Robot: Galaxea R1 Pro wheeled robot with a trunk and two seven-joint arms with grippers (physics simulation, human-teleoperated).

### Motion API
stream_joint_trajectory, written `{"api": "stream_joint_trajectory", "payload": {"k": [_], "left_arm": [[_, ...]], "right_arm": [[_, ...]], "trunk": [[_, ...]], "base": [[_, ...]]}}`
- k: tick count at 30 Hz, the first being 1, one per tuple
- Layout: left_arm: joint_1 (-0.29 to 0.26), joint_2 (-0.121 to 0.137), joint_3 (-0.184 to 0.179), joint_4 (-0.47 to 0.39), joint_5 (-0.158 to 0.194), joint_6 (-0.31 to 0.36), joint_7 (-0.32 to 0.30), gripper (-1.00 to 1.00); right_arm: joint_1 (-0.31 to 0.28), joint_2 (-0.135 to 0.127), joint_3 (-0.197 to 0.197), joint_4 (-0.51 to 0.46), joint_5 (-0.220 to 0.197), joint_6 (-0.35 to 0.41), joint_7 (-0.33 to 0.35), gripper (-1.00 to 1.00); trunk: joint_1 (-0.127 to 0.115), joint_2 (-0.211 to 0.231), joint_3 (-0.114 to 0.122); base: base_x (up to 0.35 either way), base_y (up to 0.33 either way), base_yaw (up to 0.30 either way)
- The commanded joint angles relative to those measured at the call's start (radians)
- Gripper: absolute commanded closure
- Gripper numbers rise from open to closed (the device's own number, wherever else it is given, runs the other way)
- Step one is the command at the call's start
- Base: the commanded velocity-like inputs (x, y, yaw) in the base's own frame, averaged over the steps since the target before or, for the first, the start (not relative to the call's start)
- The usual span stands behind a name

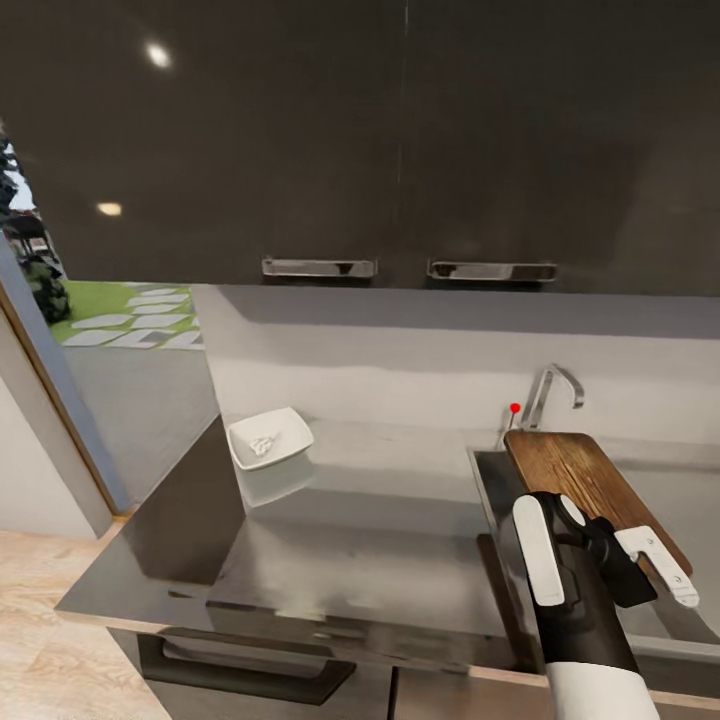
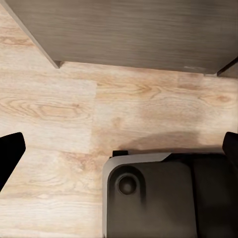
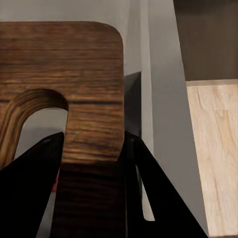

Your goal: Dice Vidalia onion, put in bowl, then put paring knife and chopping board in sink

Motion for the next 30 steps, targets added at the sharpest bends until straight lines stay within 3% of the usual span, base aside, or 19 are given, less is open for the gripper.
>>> {"api": "stream_joint_trajectory", "payload": {"k": [1,6,14,30], "left_arm": [[0.0,0.001,-0.002,-0.001,0.007,-0.002,0.0,-1.0],[0.0,0.001,-0.002,-0.001,0.007,-0.002,0.0,-1.0],[0.0,0.001,-0.002,-0.001,0.006,-0.002,0.0,-1.0],[0.0,0.001,-0.002,-0.001,0.006,-0.002,0.0,-1.0]], "right_arm": [[-0.001,0.001,-0.001,0.0,-0.004,0.009,-0.004,1.0],[-0.001,0.008,-0.001,0.015,-0.002,-0.015,-0.004,1.0],[-0.001,0.003,-0.001,0.115,-0.05,-0.067,-0.004,1.0],[-0.001,-0.002,-0.003,0.166,-0.054,-0.082,-0.004,1.0]], "trunk": [[0.001,-0.002,-0.004],[0.001,-0.002,-0.012],[0.001,-0.002,-0.024],[0.001,-0.002,-0.05]], "base": [[0.007,-0.004,0.0],[0.002,-0.001,0.0],[0.0,0.0,0.0],[0.116,-0.119,0.0]]}}
